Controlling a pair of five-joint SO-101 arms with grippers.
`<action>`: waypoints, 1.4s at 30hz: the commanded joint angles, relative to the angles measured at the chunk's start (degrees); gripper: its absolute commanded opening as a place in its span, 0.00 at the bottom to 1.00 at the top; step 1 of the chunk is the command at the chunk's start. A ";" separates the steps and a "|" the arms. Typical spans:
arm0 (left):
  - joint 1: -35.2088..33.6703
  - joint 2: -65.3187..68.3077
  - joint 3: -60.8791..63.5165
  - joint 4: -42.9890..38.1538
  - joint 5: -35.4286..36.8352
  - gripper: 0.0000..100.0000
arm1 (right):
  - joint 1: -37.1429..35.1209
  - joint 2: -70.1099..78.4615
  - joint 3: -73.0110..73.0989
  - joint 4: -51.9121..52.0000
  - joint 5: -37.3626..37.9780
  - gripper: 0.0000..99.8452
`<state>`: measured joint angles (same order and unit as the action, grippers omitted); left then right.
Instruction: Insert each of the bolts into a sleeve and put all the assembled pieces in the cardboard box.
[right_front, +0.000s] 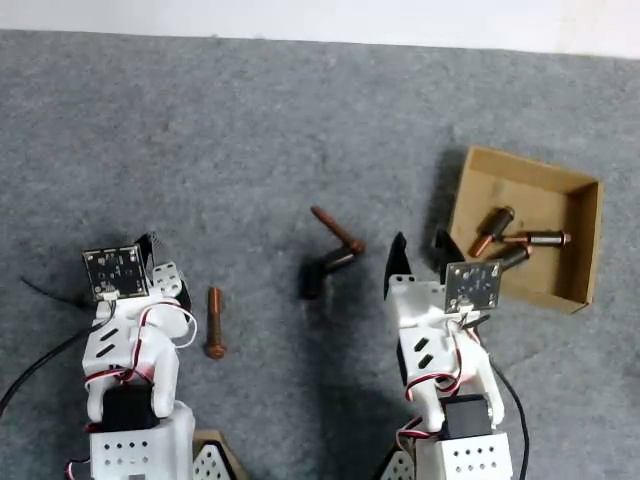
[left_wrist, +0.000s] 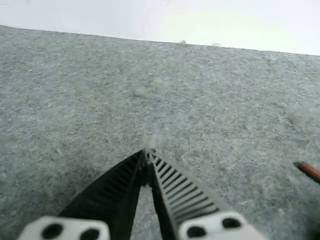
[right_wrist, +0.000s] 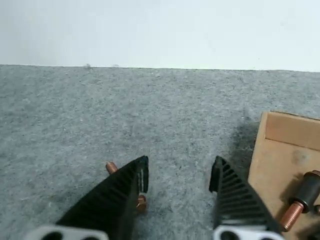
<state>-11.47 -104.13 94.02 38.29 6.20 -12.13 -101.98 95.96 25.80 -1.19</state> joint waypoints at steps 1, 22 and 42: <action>-0.13 -0.66 -1.54 -0.18 -0.44 0.01 | -0.22 -0.92 6.20 0.22 -0.35 0.18; 1.71 -0.66 0.40 -0.26 -0.53 0.01 | -11.91 42.51 -21.41 -3.91 18.64 0.18; 1.89 -0.66 0.13 -0.26 -0.62 0.01 | -16.31 101.41 -51.21 -7.34 32.62 0.18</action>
<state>-10.42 -104.13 94.73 38.29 6.11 -27.96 -1.76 45.05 18.33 30.37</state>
